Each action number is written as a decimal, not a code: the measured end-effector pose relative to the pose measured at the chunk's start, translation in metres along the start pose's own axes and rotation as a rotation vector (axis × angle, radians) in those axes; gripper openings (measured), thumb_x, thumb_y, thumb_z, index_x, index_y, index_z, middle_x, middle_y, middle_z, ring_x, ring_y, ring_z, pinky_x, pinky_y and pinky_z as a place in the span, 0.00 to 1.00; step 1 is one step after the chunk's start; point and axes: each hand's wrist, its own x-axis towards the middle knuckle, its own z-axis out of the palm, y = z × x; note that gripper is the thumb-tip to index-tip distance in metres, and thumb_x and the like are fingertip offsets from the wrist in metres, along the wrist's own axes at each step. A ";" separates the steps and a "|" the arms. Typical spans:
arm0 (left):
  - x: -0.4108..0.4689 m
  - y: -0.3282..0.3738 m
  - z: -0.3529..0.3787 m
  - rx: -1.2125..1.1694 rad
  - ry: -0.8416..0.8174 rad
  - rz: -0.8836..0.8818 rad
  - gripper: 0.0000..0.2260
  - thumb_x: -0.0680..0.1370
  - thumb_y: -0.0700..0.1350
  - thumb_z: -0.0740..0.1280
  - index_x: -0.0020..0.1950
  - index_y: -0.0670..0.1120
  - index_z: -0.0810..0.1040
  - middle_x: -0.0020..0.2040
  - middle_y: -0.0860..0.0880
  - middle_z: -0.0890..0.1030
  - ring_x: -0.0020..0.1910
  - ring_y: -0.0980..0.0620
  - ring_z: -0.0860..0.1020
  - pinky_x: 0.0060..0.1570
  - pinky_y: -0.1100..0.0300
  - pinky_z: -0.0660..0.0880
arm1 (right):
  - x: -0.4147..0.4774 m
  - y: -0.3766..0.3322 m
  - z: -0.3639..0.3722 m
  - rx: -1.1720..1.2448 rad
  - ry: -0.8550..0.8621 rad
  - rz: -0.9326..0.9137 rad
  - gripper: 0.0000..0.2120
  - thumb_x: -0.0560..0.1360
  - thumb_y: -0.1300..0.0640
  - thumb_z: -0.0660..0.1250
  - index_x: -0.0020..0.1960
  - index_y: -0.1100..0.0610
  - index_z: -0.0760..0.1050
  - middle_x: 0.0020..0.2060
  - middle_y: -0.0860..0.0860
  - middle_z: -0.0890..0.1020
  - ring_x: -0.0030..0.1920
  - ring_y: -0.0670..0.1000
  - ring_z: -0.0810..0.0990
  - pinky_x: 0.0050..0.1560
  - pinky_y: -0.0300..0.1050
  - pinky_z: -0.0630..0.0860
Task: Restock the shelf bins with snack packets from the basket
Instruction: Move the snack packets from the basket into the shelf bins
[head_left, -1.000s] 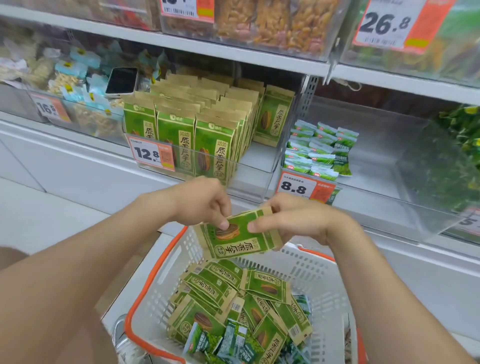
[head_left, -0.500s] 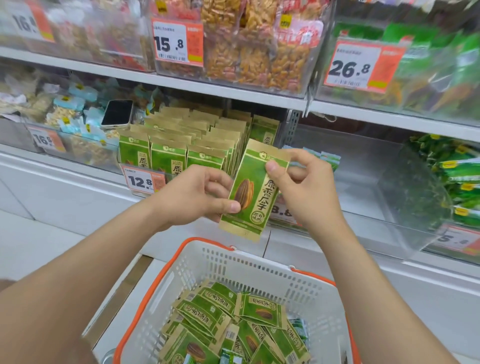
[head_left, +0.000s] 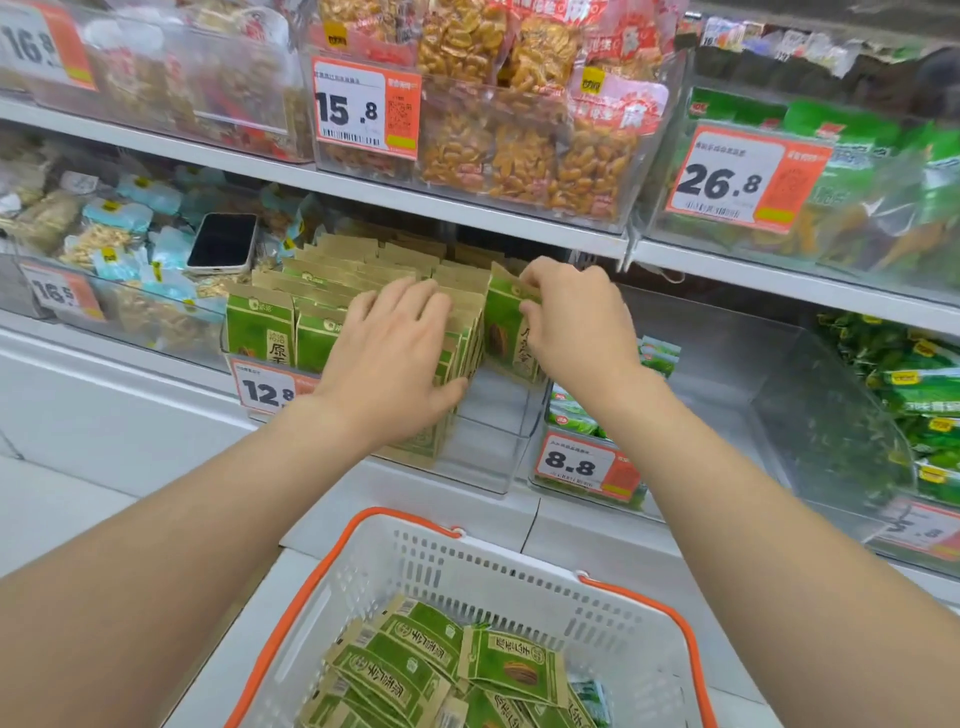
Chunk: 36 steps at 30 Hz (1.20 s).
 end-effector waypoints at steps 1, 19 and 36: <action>0.003 -0.001 0.001 0.016 -0.031 0.010 0.32 0.76 0.64 0.68 0.73 0.46 0.69 0.76 0.46 0.71 0.79 0.43 0.63 0.76 0.42 0.60 | 0.007 -0.003 0.004 -0.082 -0.059 0.011 0.05 0.78 0.62 0.68 0.52 0.55 0.75 0.41 0.55 0.77 0.48 0.64 0.79 0.41 0.52 0.71; 0.021 -0.008 0.007 0.108 -0.180 0.056 0.34 0.73 0.68 0.63 0.72 0.48 0.69 0.73 0.46 0.73 0.77 0.41 0.65 0.75 0.37 0.60 | 0.118 0.022 0.102 -0.421 -0.138 0.323 0.20 0.81 0.60 0.60 0.72 0.57 0.73 0.70 0.60 0.75 0.70 0.64 0.73 0.71 0.56 0.69; -0.026 0.034 -0.022 -0.123 0.180 0.088 0.09 0.75 0.48 0.68 0.51 0.47 0.71 0.47 0.47 0.75 0.46 0.42 0.73 0.42 0.46 0.72 | -0.052 -0.026 0.021 0.109 0.287 -0.149 0.09 0.69 0.62 0.60 0.46 0.58 0.78 0.40 0.55 0.79 0.42 0.60 0.77 0.40 0.54 0.72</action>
